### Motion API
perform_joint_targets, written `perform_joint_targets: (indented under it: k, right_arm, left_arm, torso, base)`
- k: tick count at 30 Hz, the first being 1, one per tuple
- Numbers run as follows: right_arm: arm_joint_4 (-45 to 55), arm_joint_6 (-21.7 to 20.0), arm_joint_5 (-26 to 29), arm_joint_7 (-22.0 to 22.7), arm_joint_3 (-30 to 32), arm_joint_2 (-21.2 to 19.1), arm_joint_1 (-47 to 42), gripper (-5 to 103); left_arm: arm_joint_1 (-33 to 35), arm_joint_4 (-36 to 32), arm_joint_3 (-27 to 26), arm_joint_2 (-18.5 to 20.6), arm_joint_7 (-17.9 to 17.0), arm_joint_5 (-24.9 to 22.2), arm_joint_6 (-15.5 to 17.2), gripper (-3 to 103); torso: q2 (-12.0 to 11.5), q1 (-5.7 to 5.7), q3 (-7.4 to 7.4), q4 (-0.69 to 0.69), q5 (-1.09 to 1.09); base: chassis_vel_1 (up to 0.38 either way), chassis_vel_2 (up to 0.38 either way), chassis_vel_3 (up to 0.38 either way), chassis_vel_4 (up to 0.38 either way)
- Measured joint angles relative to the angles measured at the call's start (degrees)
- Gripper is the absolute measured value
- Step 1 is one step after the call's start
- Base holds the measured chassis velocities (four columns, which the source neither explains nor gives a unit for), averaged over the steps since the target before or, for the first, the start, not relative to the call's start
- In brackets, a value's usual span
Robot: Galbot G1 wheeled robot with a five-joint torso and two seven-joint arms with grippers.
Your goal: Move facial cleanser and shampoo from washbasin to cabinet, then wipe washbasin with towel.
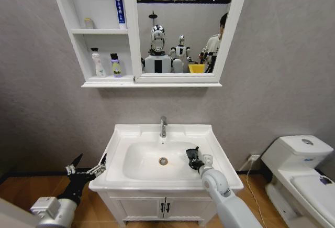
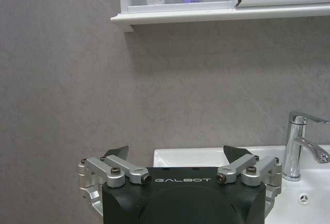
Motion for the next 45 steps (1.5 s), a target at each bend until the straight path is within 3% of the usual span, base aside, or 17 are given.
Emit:
perform_joint_targets:
  k: [45]
  right_arm:
    - [-12.06, 0.05, 6.73, -9.04, -5.3, 6.01, 8.6, 2]
  left_arm:
    - [0.0, 0.0, 0.0, 0.0, 0.0, 0.0, 0.0, 100]
  torso:
    - [0.0, 0.0, 0.0, 0.0, 0.0]
  base:
    - [0.0, 0.0, 0.0, 0.0]
